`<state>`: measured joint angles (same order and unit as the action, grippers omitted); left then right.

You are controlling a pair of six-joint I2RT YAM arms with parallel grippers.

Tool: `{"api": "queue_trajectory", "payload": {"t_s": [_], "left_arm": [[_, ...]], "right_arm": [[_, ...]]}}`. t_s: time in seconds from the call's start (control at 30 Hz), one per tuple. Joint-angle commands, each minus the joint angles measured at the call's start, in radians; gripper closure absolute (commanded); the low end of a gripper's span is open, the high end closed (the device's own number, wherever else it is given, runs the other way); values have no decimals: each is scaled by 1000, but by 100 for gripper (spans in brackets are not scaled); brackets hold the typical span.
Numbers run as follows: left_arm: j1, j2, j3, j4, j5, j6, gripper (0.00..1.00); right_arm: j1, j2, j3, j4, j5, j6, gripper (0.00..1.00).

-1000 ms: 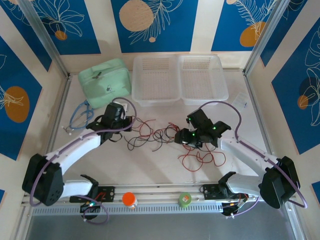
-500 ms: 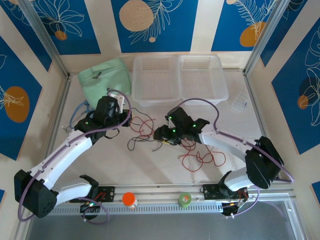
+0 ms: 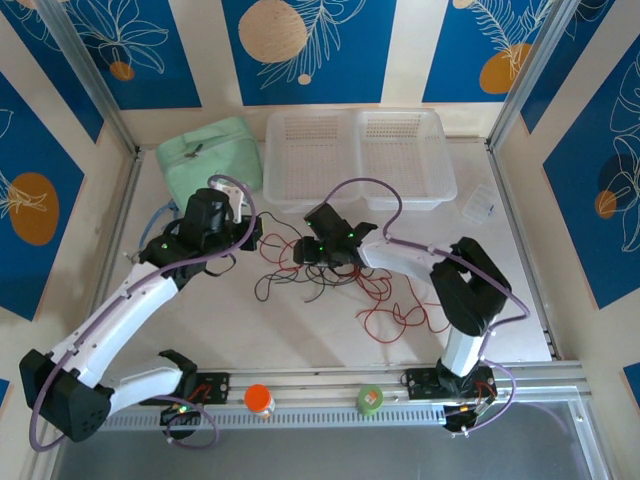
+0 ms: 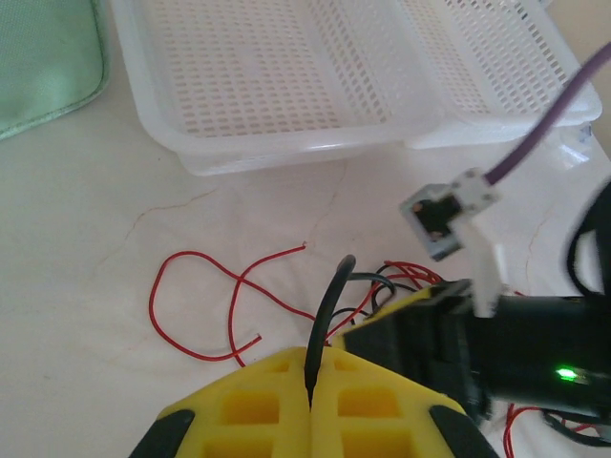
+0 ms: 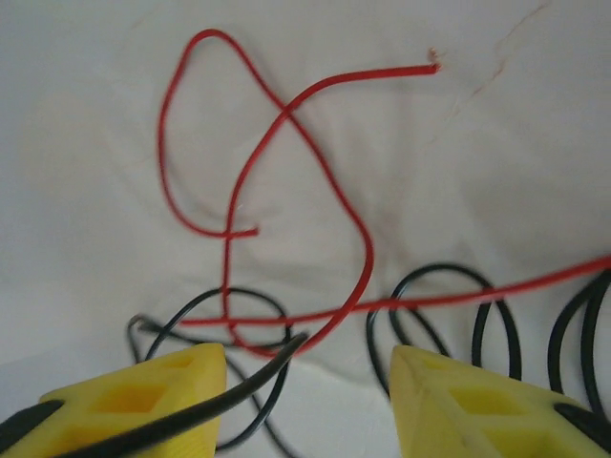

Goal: Untangle the cables

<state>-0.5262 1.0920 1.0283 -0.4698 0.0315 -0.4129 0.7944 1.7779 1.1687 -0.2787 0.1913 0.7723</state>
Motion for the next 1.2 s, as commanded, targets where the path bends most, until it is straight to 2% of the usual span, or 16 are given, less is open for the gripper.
{"api": "queue_trajectory", "payload": {"t_s": [0.0,0.13,0.27,0.43,0.5,0.57,0.67,0.77,0.83,0.9,1.0,1.1,1.17], "left_arm": [[-9,-38,54,-30,21,-9,100],[-9,-64,97,-76,12,-3,100],[-9,-89,125,-111,1,-3,100],[-9,-114,91,-114,4,-23,100],[-8,-126,72,-105,11,-34,100],[-9,-134,65,-102,13,-40,100],[-9,-138,79,-111,10,-40,100],[-9,-132,108,-120,11,-37,100],[-9,-123,134,-129,18,-32,100],[-9,-112,158,-137,27,-32,100],[-9,-109,175,-133,43,-39,100],[-9,-116,175,-128,48,-48,100],[-9,-120,176,-132,50,-50,100]], "right_arm": [[-4,42,45,24,69,-49,61],[-5,29,38,37,84,-48,81],[-3,-46,26,21,134,-86,100],[-1,-188,5,-13,214,-162,100],[-3,-236,-2,-30,210,-191,99],[-2,-275,-26,-26,154,-229,85],[8,-314,-121,77,55,-305,57],[14,-322,-229,226,-25,-382,36],[14,-310,-270,321,-58,-428,26],[14,-278,-269,373,-70,-476,23],[14,-214,-233,437,-62,-516,23],[15,-138,-176,473,-43,-523,26],[16,-91,-140,487,-29,-513,32]]}}
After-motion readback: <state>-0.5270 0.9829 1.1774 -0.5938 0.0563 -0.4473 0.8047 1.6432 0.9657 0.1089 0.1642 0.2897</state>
